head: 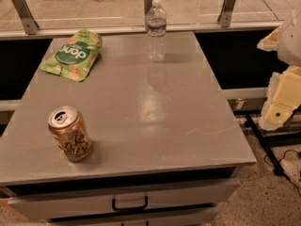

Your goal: Knock water bottle over

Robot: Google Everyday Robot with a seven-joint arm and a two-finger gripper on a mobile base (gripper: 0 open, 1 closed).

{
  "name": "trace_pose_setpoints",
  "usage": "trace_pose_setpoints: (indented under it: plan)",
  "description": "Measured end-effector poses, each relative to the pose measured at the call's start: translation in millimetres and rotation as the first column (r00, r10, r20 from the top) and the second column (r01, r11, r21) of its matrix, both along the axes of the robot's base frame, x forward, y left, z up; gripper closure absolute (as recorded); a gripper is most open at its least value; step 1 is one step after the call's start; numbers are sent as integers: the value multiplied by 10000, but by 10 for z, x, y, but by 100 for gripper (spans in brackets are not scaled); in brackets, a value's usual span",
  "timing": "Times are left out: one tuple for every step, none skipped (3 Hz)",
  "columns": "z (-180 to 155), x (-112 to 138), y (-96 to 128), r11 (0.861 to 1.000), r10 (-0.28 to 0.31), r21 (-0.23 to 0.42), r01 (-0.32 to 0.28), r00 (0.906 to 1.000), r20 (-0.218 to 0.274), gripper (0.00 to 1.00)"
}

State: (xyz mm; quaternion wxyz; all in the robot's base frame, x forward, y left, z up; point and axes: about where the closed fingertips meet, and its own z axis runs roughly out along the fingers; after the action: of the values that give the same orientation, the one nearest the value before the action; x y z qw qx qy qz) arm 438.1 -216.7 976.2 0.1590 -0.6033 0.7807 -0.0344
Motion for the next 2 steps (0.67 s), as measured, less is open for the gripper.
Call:
trace_pose_setpoints:
  plan:
    - [0, 0, 0, 10000, 0, 0, 0, 10000, 2, 0]
    - [-71, 227, 50, 9987, 440, 231, -446, 9987, 275, 0]
